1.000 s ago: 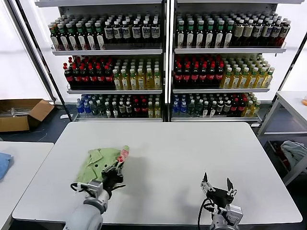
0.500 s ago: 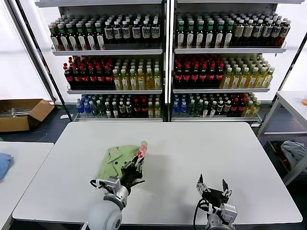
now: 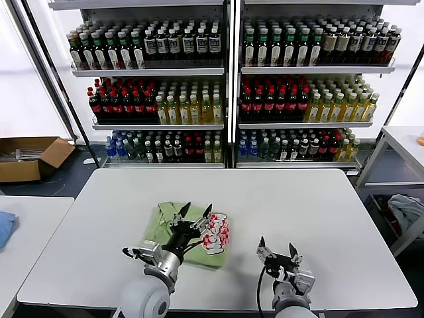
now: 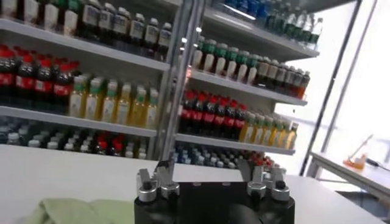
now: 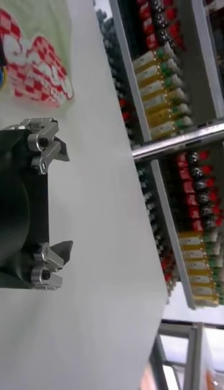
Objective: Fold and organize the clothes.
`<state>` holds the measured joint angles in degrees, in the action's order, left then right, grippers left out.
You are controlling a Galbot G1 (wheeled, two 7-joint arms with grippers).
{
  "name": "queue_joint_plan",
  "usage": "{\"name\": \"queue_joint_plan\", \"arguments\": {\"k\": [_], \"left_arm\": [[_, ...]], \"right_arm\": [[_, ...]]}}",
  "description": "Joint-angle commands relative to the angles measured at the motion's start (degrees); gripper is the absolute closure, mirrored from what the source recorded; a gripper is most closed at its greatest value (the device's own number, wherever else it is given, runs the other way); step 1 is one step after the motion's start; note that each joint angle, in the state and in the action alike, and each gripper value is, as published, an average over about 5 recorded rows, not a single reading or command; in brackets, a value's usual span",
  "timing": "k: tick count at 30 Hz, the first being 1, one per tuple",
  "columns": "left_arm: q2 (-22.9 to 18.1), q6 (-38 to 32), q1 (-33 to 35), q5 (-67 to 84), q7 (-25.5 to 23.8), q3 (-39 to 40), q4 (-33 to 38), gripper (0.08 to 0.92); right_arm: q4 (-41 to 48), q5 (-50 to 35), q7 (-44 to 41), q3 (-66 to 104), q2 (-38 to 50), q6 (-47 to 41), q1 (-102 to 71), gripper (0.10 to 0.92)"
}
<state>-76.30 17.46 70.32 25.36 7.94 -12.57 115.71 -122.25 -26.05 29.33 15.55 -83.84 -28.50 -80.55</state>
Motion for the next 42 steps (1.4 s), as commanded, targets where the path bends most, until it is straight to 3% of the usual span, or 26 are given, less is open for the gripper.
{"name": "queue_joint_plan", "arguments": {"k": [1,5,15,26,42], "left_arm": [[1.7,3.5,1.2,-1.2,5.4,-8.6,1.2,0.241],[2.8,4.1,2.4,-1.2,5.8,-11.0,1.8,0.184],[4.1,4.2,4.0,-1.1,6.0,-13.6,2.5,0.177],[4.2,4.5,4.5,-0.1,6.4,-14.0,2.1,0.177],[3.1,4.6,4.5,0.5,6.8,-14.0,1.8,0.177]], "right_arm": [[2.2,-18.9,3.7,-7.2,1.2,-4.8,11.8,0.203],[4.7,-20.5,5.6,-10.4,1.7,-4.8,14.1,0.203],[11.6,-20.1,7.9,-13.6,0.5,-4.8,14.3,0.204],[14.7,-16.7,7.8,-14.7,-1.3,-4.7,14.7,0.267],[13.6,-5.3,4.8,-14.5,0.7,-4.6,14.3,0.697]]}}
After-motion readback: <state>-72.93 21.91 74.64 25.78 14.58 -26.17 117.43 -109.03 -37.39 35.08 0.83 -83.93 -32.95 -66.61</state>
